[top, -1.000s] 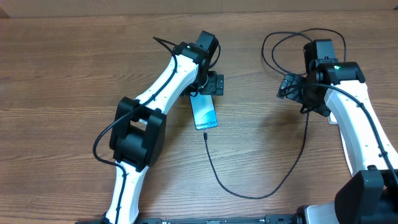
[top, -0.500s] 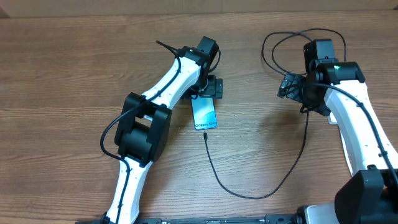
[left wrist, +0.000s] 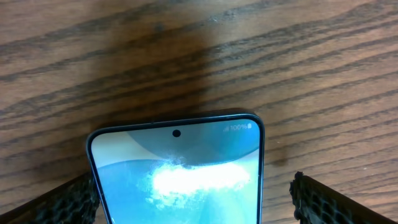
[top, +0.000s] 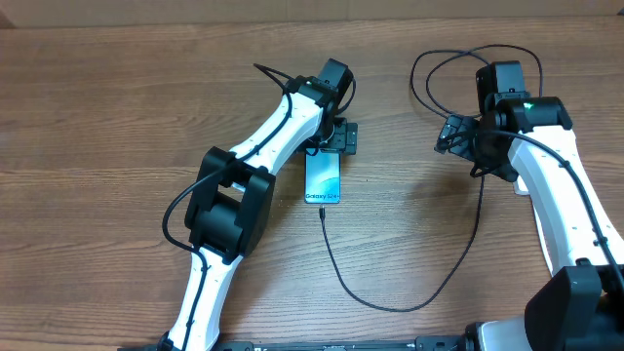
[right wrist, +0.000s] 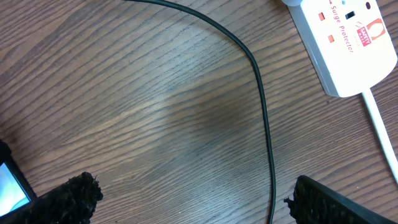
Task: Plug charger to phone and switch on socket
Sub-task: 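Lower the left gripper onto the phone's top edge and close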
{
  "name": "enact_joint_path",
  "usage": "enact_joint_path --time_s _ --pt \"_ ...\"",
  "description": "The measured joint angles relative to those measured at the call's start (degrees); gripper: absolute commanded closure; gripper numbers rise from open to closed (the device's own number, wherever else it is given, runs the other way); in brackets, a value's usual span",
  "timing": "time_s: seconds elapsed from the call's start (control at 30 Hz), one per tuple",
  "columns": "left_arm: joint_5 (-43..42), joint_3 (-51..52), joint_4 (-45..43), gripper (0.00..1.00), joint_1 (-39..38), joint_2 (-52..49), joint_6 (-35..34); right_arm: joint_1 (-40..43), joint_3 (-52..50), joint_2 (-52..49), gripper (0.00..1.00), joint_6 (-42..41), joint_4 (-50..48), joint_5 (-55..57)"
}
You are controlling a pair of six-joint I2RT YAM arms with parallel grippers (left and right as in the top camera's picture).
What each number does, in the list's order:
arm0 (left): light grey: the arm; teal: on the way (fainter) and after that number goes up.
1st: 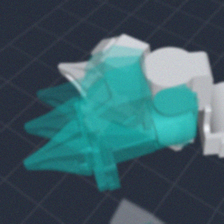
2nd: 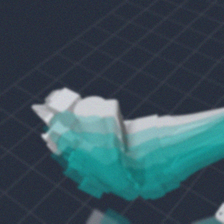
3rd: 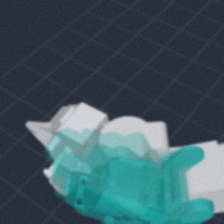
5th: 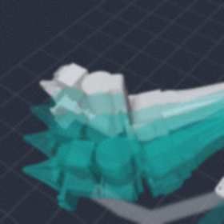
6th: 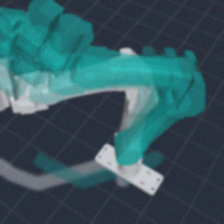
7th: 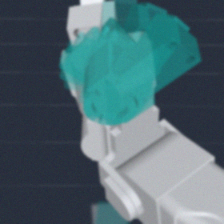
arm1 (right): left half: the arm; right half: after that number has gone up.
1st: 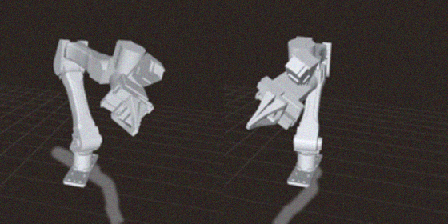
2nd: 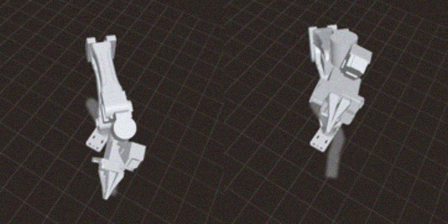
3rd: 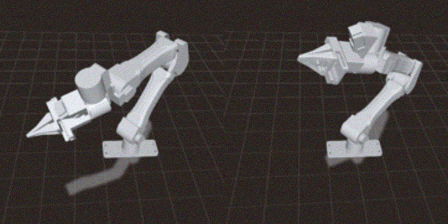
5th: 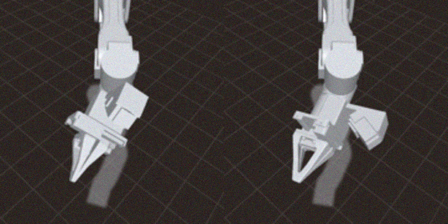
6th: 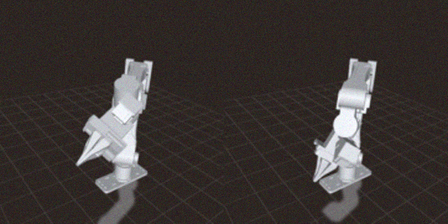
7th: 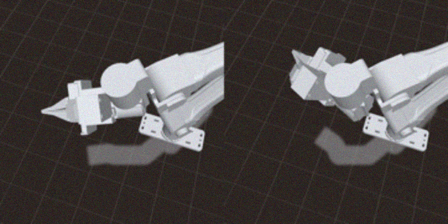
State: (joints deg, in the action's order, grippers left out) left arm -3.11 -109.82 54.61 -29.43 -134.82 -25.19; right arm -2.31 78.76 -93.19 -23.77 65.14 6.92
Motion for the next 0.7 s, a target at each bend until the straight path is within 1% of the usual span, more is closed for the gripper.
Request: enact_joint_path --time_s 0.23,0.47,0.7 --pt "0.8 -0.1 1.2 0.00 -0.1 -0.2 0.0 0.0 0.0 0.0 0.00 0.0 0.0 0.0" --pt "1.5 -0.2 7.7 0.00 -0.1 -0.4 0.0 0.0 0.0 0.0 0.00 0.0 0.0 0.0" --pt "1.4 -0.2 12.0 0.00 -0.1 -0.6 0.0 0.0 0.0 0.0 0.00 0.0 0.0 0.0"
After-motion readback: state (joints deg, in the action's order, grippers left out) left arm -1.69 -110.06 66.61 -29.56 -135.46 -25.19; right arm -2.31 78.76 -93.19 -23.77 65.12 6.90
